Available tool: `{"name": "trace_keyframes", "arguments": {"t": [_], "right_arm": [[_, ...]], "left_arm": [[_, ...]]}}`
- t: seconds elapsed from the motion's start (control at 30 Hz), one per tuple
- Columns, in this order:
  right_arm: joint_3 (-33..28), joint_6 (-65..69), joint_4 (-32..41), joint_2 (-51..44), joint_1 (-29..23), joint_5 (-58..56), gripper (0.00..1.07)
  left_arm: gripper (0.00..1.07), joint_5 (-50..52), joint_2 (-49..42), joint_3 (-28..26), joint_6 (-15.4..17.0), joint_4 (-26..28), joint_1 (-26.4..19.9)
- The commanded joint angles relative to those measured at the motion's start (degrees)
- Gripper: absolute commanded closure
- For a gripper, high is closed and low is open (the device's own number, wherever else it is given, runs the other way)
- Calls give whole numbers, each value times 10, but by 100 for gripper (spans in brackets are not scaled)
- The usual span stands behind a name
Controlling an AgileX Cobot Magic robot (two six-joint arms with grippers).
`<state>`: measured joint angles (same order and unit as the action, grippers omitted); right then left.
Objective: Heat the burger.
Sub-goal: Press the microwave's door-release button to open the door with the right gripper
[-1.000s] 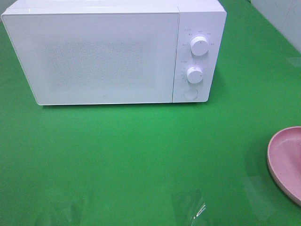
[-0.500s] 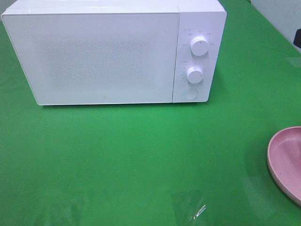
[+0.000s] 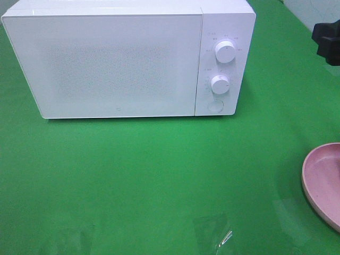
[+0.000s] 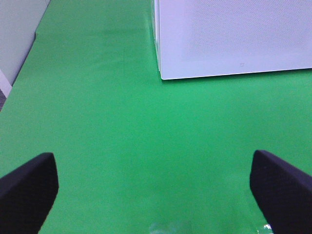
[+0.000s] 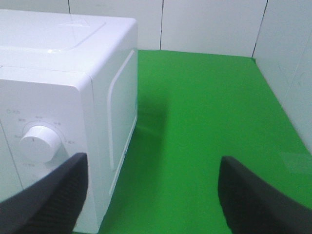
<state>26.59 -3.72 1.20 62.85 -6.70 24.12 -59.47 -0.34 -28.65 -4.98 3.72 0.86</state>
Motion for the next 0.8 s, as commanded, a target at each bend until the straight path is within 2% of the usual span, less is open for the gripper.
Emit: {"name": "trace_keyframes", "arguments": {"t": [0.03, 0.17, 0.2, 0.3, 0.37, 0.4, 0.43, 0.47, 0.5, 0.53, 0.57, 0.6, 0.67, 0.77, 0.8], "right_arm": [[-29, -38, 58, 25, -3, 106, 35], [-45, -77, 112, 41, -28, 145, 35], [-53, -109, 152, 56, -54, 170, 35], [-58, -136, 186, 73, -81, 193, 35], [-62, -158, 238, 103, -124, 240, 35], [-62, -158, 238, 103, -124, 240, 35], [-62, -167, 265, 124, -154, 266, 35], [-62, -167, 265, 124, -154, 266, 35], [-62, -179, 288, 141, -180, 292, 35], [-62, -179, 288, 141, -180, 292, 35], [-62, -185, 317, 161, -210, 321, 35], [-62, -185, 317, 161, -210, 321, 35], [-62, -187, 376, 195, -263, 370, 35], [-62, -187, 390, 202, -273, 380, 35], [-62, -187, 421, 219, -303, 406, 35]], "left_arm": [[7, 1, -1, 1, 0, 3, 0], [7, 1, -1, 1, 0, 3, 0], [7, 1, -1, 1, 0, 3, 0], [7, 1, -1, 1, 0, 3, 0], [7, 1, -1, 1, 0, 3, 0], [7, 1, -1, 1, 0, 3, 0], [7, 1, -1, 1, 0, 3, 0], [7, 1, -1, 1, 0, 3, 0], [7, 1, -1, 1, 0, 3, 0], [7, 1, -1, 1, 0, 3, 0], [7, 1, -1, 1, 0, 3, 0], [7, 1, -1, 1, 0, 3, 0], [7, 1, -1, 1, 0, 3, 0], [7, 1, -1, 1, 0, 3, 0], [7, 1, -1, 1, 0, 3, 0]]}}
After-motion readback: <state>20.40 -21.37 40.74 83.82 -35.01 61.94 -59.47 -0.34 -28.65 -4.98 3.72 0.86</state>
